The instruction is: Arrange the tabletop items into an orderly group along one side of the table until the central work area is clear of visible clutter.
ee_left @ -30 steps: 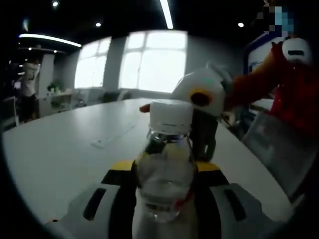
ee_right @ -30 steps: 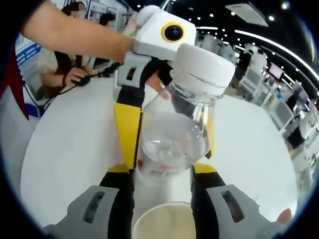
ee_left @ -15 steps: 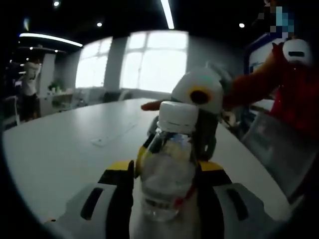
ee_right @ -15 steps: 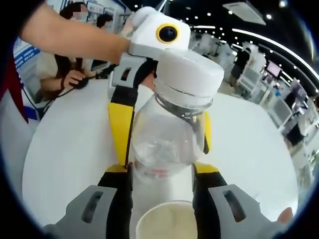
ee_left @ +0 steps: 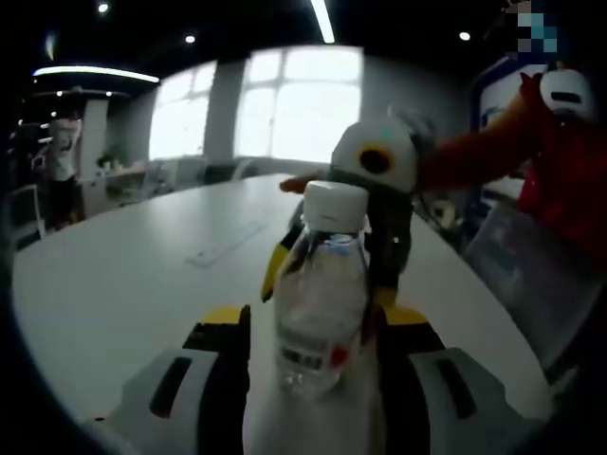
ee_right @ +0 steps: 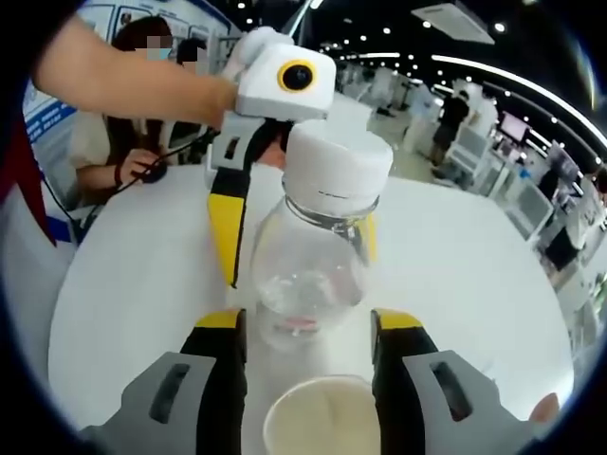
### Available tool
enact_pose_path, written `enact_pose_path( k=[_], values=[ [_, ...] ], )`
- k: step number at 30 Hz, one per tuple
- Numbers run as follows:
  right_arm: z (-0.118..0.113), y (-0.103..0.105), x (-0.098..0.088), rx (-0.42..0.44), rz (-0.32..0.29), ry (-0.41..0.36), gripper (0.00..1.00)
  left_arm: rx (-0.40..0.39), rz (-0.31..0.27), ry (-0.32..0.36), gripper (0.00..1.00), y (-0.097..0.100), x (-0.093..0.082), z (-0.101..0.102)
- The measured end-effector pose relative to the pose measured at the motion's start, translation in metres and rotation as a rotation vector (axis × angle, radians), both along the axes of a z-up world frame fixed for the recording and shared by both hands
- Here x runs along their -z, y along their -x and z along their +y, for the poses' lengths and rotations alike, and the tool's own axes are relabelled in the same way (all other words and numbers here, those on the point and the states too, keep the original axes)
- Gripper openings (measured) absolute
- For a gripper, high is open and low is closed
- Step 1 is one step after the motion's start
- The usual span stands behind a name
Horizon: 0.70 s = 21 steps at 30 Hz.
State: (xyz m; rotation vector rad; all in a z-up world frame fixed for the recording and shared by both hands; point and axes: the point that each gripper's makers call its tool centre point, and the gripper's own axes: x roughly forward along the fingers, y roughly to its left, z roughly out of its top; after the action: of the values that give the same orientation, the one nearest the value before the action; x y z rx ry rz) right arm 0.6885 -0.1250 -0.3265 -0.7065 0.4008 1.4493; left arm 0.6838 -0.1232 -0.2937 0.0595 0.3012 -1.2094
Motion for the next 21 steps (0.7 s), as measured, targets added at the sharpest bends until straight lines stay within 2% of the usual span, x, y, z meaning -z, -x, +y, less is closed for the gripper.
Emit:
enact_pose_path(
  k=[5, 12, 21],
  values=[
    [-0.009, 0.001, -0.007, 0.004, -0.006, -0.011, 0.55, -0.022, 0.002, -0.023, 0.52, 0.004, -0.001, 0.009],
    [-0.023, 0.003, -0.030, 0.027, -0.013, -0.080, 0.60, -0.050, 0.004, -0.051, 0.55, 0.013, -0.006, 0.014],
    [-0.060, 0.003, -0.046, 0.092, -0.024, -0.110, 0.64, -0.111, 0.019, -0.058, 0.59, 0.030, -0.011, 0.019]
  ],
)
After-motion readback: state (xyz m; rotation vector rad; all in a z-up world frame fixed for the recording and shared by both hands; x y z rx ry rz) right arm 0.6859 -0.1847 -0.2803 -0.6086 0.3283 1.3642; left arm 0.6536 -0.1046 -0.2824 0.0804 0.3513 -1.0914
